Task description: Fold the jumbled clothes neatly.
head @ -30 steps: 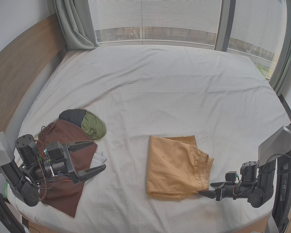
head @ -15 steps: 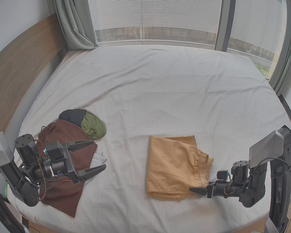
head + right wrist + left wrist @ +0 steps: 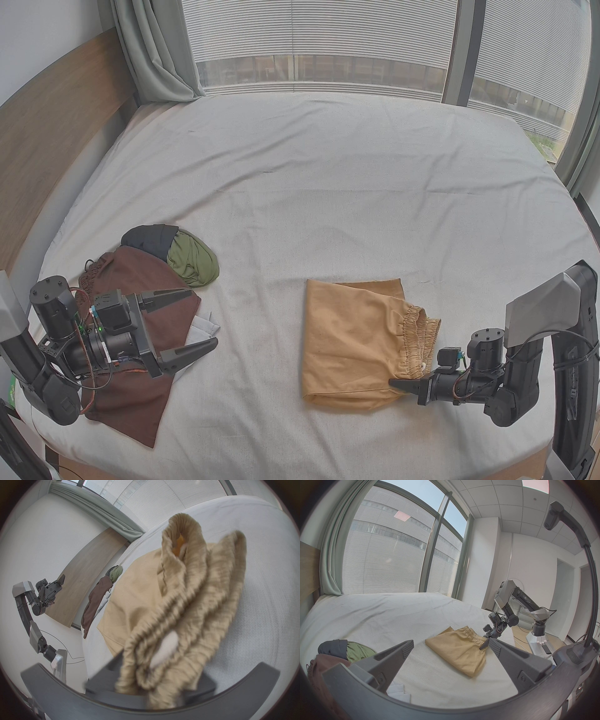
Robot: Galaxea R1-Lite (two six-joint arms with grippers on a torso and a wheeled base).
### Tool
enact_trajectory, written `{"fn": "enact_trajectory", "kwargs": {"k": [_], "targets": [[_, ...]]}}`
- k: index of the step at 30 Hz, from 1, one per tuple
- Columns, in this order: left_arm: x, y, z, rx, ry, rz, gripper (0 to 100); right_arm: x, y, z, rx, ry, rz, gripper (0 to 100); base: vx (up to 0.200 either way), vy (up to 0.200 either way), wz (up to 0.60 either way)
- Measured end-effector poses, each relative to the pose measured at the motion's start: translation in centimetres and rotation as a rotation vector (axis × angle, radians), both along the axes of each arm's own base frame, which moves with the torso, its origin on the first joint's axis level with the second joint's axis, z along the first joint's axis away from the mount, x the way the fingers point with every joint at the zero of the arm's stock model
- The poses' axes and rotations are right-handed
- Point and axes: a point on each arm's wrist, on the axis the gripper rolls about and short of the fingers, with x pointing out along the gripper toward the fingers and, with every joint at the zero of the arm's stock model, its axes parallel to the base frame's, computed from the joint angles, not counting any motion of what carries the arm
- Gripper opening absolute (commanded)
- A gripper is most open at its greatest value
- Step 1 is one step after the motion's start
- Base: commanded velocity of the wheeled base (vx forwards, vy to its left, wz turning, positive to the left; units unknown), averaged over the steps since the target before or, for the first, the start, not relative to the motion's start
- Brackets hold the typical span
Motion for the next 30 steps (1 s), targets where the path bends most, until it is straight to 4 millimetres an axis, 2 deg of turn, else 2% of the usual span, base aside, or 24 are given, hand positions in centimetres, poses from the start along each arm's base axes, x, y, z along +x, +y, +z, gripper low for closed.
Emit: {"fn": "enact_trajectory", "kwargs": {"k": [13, 30], "targets": [[0.0, 0.0, 0.0, 0.001, -0.003, 0.0, 100, 0.0, 0.3, 0.5, 0.004, -0.016, 0.012, 0, 0.0, 0.0, 0.0], [-0.1, -0.1, 0.0, 0.002, 0.0, -0.005, 100, -0.3, 1.5, 5.5, 0.054, -0.174, 0.054, 0, 0.0, 0.0, 0.0]]}}
